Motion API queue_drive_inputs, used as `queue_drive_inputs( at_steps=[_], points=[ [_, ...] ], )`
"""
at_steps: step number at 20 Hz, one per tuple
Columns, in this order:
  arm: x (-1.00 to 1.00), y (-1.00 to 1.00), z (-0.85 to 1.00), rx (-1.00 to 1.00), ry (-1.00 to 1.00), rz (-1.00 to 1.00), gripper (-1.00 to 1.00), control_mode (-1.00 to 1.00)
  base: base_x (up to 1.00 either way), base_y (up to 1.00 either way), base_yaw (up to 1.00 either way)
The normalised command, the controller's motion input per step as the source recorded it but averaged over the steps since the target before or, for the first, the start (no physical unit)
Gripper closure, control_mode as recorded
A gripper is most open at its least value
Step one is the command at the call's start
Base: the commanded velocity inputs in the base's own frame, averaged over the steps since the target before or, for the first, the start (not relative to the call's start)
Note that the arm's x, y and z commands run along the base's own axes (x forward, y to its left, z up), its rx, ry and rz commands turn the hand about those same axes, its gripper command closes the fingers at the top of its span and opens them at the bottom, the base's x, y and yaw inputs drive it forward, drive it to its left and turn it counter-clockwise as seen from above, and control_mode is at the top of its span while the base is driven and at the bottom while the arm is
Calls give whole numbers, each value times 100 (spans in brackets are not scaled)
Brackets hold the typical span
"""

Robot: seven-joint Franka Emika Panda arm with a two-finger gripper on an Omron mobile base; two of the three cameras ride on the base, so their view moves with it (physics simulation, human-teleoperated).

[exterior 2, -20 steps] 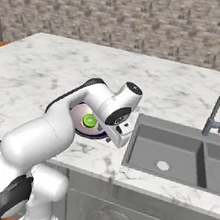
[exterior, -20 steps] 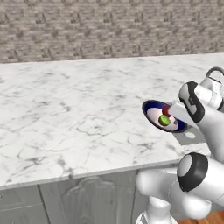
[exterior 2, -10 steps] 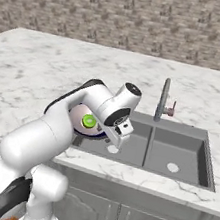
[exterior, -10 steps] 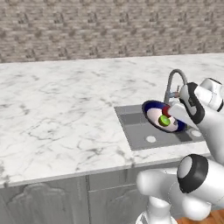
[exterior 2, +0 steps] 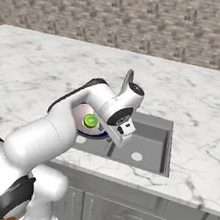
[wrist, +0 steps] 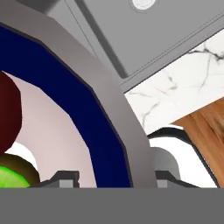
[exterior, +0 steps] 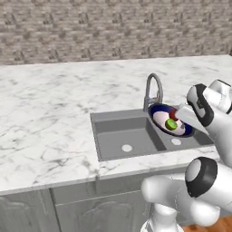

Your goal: Dump the kiwi and tomato from the bowl so the bowl can be washed. Place the bowl in the sink after clearing the leftovers.

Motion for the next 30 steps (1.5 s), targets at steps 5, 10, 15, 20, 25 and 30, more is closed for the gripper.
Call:
queue_drive_inputs(
  at_steps=[5,10,15,20,25,30],
  points=[
    [0,0,0,0,0,0,100,100,38,-5,-12],
    [0,0,0,0,0,0,100,100,49,0,-24],
    [0,0,0,0,0,0,100,100,49,-1,-9],
    [0,0,0,0,0,0,100,100,12,-37,0],
    [0,0,0,0,0,0,100,100,33,-28,0],
    [0,0,0,0,0,0,100,100,13,-52,0]
  ],
)
